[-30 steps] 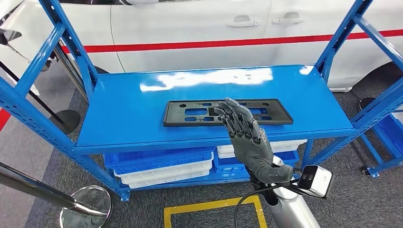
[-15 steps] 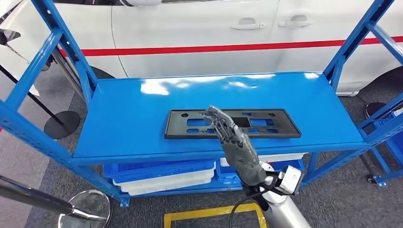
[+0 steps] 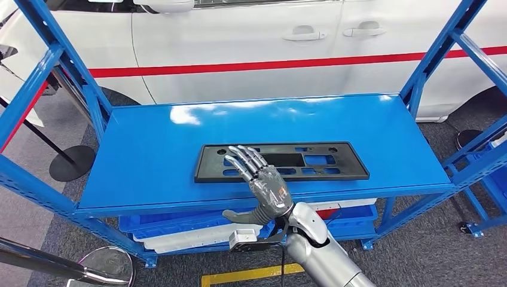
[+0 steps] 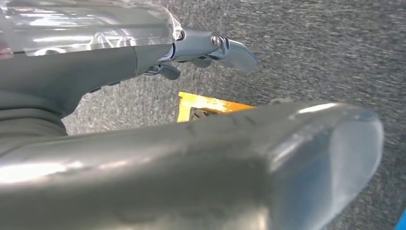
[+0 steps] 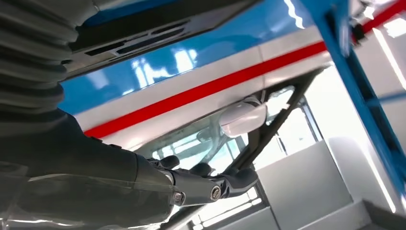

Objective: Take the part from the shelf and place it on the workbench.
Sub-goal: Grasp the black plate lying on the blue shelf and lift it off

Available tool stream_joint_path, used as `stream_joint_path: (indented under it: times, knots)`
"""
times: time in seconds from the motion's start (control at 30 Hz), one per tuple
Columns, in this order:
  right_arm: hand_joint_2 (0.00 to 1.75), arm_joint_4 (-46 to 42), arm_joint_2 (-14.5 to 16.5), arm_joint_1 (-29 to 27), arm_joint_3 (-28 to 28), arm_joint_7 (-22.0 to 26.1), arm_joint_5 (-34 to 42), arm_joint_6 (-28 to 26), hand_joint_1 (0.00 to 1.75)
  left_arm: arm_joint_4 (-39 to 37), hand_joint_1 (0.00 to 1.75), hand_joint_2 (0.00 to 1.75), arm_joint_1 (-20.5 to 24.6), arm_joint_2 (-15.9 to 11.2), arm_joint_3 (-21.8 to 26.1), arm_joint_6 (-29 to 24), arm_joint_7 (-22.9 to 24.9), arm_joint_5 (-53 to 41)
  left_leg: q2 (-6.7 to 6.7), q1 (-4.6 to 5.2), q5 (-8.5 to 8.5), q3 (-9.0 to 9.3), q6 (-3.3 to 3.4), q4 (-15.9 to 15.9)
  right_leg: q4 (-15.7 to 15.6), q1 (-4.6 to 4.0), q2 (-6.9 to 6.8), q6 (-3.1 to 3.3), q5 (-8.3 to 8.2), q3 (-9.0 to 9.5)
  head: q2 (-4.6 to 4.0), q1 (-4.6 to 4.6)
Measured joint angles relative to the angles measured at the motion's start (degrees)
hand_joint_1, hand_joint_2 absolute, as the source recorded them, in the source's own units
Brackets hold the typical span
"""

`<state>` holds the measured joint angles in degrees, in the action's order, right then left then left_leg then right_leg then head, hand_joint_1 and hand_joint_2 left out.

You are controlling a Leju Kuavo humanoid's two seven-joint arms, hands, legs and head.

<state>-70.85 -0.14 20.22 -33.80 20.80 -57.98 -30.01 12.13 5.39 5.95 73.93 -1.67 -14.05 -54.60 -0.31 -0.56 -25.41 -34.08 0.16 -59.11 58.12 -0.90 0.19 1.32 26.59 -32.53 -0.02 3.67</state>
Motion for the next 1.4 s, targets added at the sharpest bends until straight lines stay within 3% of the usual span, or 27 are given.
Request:
stream_joint_path:
  times: [0.13,0.17,0.23,0.3,0.33,0.37,0.4,0.47,0.5,0.63,0.7,0.77,0.8,0.83,0.87,0.93,1.0,1.1,1.17,1.27,1.3,1.33,1.37,1.4]
  knots:
    - [1.75,4.7,0.8,1.4,-1.5,-4.6,-9.6,-3.2,0.00,0.0,0.00,0.00,-0.1,0.2,-0.2,-0.1,0.2,-0.2,-0.03,-0.24,0.30,0.33,0.96,1.0,1.1,0.03,-0.01,-1.13,1.02,-0.52,0.00,0.00]
    - [1.75,6.0,0.9,1.7,-1.6,-5.1,-10.4,-3.8,0.00,0.0,0.00,0.00,0.0,0.2,-0.2,-0.1,0.2,-0.3,0.00,-0.40,0.44,0.45,1.18,1.3,3.0,0.13,0.00,-1.53,2.20,-1.39,0.00,0.00]
    - [1.75,8.6,1.1,2.3,-1.7,-5.7,-10.9,-4.8,0.00,0.0,0.00,0.00,0.0,0.2,-0.3,-0.1,0.1,-0.4,0.01,-0.44,0.49,0.50,1.38,1.4,10.2,0.69,0.00,-2.26,5.62,-4.93,0.00,0.00]
    - [1.75,11.1,1.3,2.5,-1.7,-6.1,-11.0,-5.5,0.00,0.0,0.00,0.00,-0.1,0.2,-0.3,-0.1,0.1,-0.5,-0.02,-0.47,0.40,0.53,1.35,1.4,16.0,1.25,-0.03,-2.76,7.06,-8.13,0.00,0.00]
    - [1.75,12.1,1.4,2.6,-1.7,-6.3,-11.0,-5.8,0.00,0.0,0.00,0.00,-0.1,0.2,-0.3,-0.1,0.2,-0.5,-0.05,-0.51,0.33,0.60,1.27,1.3,15.9,1.49,-0.05,-2.92,6.11,-8.33,0.00,0.00]
    - [1.75,13.0,1.6,2.8,-1.7,-6.5,-11.0,-6.2,0.00,0.0,0.00,0.00,-0.1,0.3,-0.3,-0.1,0.2,-0.5,-0.07,-0.56,0.23,0.75,1.14,1.3,13.3,1.68,-0.09,-3.01,4.14,-7.27,0.00,0.00]
    - [1.75,13.8,1.9,3.1,-1.7,-6.8,-11.0,-6.6,0.00,0.0,0.00,0.00,-0.1,0.3,-0.3,-0.1,0.2,-0.5,-0.10,-0.61,0.11,0.94,0.95,1.3,9.1,1.82,-0.12,-3.03,1.79,-5.40,0.00,0.00]
    - [1.75,15.4,2.5,4.2,-1.7,-7.4,-10.9,-7.4,0.00,0.0,0.00,0.00,-0.1,0.3,-0.4,-0.1,0.1,-0.7,-0.10,-0.54,-0.14,1.16,0.37,1.3,2.0,1.69,-0.10,-2.72,-0.92,-2.07,0.00,0.01]
    - [1.75,16.1,2.8,4.7,-1.7,-7.6,-10.9,-7.7,0.00,0.0,0.00,0.00,0.0,0.3,-0.5,-0.1,0.1,-0.7,-0.09,-0.48,-0.21,1.17,0.03,1.3,0.3,1.52,-0.05,-2.46,-1.19,-1.36,0.00,0.01]
    - [1.75,18.0,3.8,6.0,-1.6,-8.1,-10.6,-8.0,0.00,0.0,0.00,0.00,-0.1,0.3,-0.9,-0.1,0.0,-1.0,-0.04,-0.65,-0.97,0.96,-1.38,0.5,-0.5,1.35,0.03,-0.84,-1.16,-1.10,0.00,0.01]
    - [1.75,18.9,4.4,6.7,-1.5,-8.4,-10.2,-8.3,0.00,0.0,0.00,0.00,-0.1,0.2,-1.1,0.0,-0.2,-1.2,-0.01,-0.73,-3.83,-1.17,-1.65,-4.4,-0.8,1.44,-0.07,-0.08,-1.24,-0.86,0.00,0.01]
    - [1.75,20.1,5.0,7.6,-1.3,-8.5,-9.6,-8.5,0.00,0.0,0.00,0.00,-0.1,0.2,-1.2,0.1,-0.4,-1.4,-0.01,-0.71,-7.25,-4.96,-1.79,-12.3,-0.7,1.15,-0.11,0.32,-1.12,-0.77,0.00,0.01]
    - [1.75,20.8,5.3,7.9,-1.2,-8.5,-9.3,-8.5,0.00,0.0,0.00,0.00,-0.1,0.2,-1.2,0.1,-0.4,-1.5,0.00,-0.71,-7.93,-6.38,-1.80,-15.1,-0.7,0.97,-0.13,0.42,-1.06,-0.69,0.00,0.00]
    - [1.75,21.4,5.5,8.1,-1.0,-8.5,-8.9,-8.5,0.00,0.0,0.00,0.00,-0.2,0.2,-1.2,0.2,-0.5,-1.6,0.00,-0.70,-7.39,-6.79,-1.73,-15.6,-0.7,0.80,-0.12,0.51,-0.98,-0.57,0.00,0.00]
    - [1.75,21.9,5.8,8.4,-0.9,-8.4,-8.6,-8.5,0.00,0.0,0.00,0.00,-0.2,0.2,-1.3,0.2,-0.5,-1.6,0.00,-0.68,-5.82,-6.09,-1.57,-13.9,-0.7,0.66,-0.08,0.55,-0.89,-0.41,0.00,0.00]
    - [1.75,22.7,6.4,9.1,-0.6,-8.3,-8.0,-8.5,0.00,0.0,0.00,0.00,-0.2,0.1,-1.3,0.2,-0.5,-1.7,0.03,-0.53,-1.65,-2.55,-0.92,-6.0,-0.5,0.44,0.02,0.47,-0.58,-0.09,0.00,0.00]
    - [1.75,23.4,6.9,9.9,-0.4,-8.3,-7.8,-8.6,0.00,0.0,0.00,0.00,-0.1,0.0,-1.3,0.2,-0.5,-1.7,0.04,-0.23,0.20,-0.01,-0.34,-0.3,-0.2,0.25,0.09,0.12,-0.34,-0.15,0.00,0.00]
    - [1.75,24.3,7.5,10.8,-0.3,-8.7,-9.1,-8.8,0.00,0.0,0.00,0.00,-0.2,0.0,-1.3,0.1,-0.5,-1.7,-0.01,-0.15,0.27,0.37,0.23,0.9,-0.1,0.28,0.11,-0.62,-0.22,-0.38,0.00,0.01]
    - [1.75,24.9,7.7,11.5,-0.3,-9.4,-10.8,-9.0,0.00,0.0,0.00,0.00,-0.2,0.1,-1.3,0.1,-0.5,-1.8,0.05,-0.43,0.57,0.55,0.78,1.5,1.6,0.35,0.10,-1.22,1.17,-1.12,0.00,0.01]
    - [1.75,26.1,7.7,12.1,-0.3,-11.1,-13.8,-9.4,0.00,0.0,0.00,0.00,-0.1,0.1,-1.3,0.1,-0.5,-1.8,0.08,-0.54,0.73,0.63,1.12,1.7,11.7,0.86,0.08,-2.01,6.12,-5.93,0.00,0.00]
    - [1.75,26.7,7.7,12.1,-0.3,-12.3,-15.9,-9.5,0.00,0.0,0.00,0.00,-0.1,0.1,-1.3,0.1,-0.5,-1.8,0.07,-0.55,0.70,0.64,1.10,1.7,14.8,1.08,0.07,-2.20,7.00,-7.59,0.00,0.00]
    - [1.75,27.2,7.7,12.1,-0.4,-13.8,-18.6,-9.6,0.00,0.0,0.00,0.00,-0.1,0.1,-1.3,0.1,-0.5,-1.8,0.04,-0.57,0.66,0.67,1.06,1.7,16.1,1.30,0.05,-2.37,6.75,-8.42,0.00,0.00]
    - [1.75,27.7,7.7,12.2,-0.4,-15.2,-21.3,-9.6,0.00,0.0,0.00,0.00,-0.1,0.1,-1.3,0.1,-0.5,-1.7,0.00,-0.62,0.60,0.73,0.97,1.7,15.1,1.50,0.02,-2.48,5.43,-8.14,0.00,0.00]
    - [1.75,28.3,7.8,12.3,-0.5,-16.6,-24.1,-9.6,0.00,0.0,0.00,0.00,-0.1,0.2,-1.3,0.1,-0.5,-1.7,-0.05,-0.68,0.51,0.85,0.83,1.6,11.8,1.68,-0.03,-2.55,3.25,-6.74,0.00,0.00]
